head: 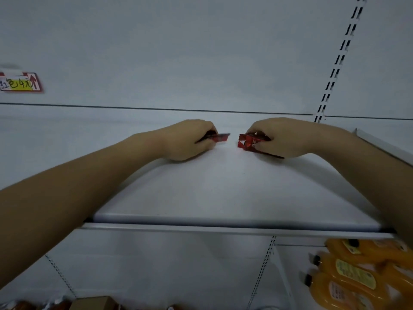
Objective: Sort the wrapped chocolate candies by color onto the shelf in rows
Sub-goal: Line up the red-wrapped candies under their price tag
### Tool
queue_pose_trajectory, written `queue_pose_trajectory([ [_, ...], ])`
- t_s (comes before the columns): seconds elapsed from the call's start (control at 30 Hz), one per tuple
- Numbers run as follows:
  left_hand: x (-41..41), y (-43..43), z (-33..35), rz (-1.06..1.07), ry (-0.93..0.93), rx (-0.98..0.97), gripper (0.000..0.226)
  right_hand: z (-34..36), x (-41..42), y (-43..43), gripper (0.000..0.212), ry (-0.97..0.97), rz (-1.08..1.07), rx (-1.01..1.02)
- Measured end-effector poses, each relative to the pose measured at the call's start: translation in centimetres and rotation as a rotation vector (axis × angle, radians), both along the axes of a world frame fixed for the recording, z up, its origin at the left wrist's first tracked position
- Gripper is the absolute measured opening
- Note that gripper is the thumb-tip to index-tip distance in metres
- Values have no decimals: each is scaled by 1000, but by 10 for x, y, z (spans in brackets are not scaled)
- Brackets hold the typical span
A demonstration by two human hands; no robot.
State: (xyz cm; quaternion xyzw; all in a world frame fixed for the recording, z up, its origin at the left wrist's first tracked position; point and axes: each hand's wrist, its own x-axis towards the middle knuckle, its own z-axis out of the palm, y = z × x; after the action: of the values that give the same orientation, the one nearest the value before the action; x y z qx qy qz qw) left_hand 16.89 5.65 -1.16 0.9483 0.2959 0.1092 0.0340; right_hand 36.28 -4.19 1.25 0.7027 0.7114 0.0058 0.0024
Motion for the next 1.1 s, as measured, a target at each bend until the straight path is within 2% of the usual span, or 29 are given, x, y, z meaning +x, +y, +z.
queue_pose_trajectory([
  [0.07,-3,2,3,-8,-143,-4,20,0,3,4,27,181,16,144],
  [0.1,-4,3,5,-6,-285,-80,17,0,4,7,25,363,10,216],
  [0.17,-4,4,7,-15,-658,-344,11,0,5,12,21,791,11,329],
  [0.2,-3,5,8,-37,-847,-505,9,-1,6,13,20,946,14,356],
  [0.23,-2,6,9,-58,-982,-632,15,-3,7,15,20,1043,13,361],
  [0.27,0,7,8,-67,-1040,-705,28,-6,7,17,21,1081,8,347],
  [0.33,1,10,1,-58,-969,-734,53,-13,8,20,24,1029,-13,287],
  [0.4,1,12,-7,-58,-818,-731,61,-17,6,22,27,974,-23,225],
  [0.47,0,12,-11,-47,-718,-737,53,-19,5,22,30,968,-22,203],
  [0.6,1,13,-11,12,-648,-696,30,-24,2,24,25,941,-1,245],
  [0.7,6,16,-11,58,-663,-692,21,-24,1,26,23,963,18,331],
  [0.77,7,19,-6,111,-707,-622,20,-17,1,28,20,971,21,399],
  [0.87,2,26,4,208,-636,-383,32,-10,4,29,16,939,-8,453],
  [0.97,-11,27,12,323,-550,-379,51,-9,9,31,20,825,-21,439],
  [1.1,-38,11,22,489,-412,-261,45,-7,5,32,26,641,54,503],
])
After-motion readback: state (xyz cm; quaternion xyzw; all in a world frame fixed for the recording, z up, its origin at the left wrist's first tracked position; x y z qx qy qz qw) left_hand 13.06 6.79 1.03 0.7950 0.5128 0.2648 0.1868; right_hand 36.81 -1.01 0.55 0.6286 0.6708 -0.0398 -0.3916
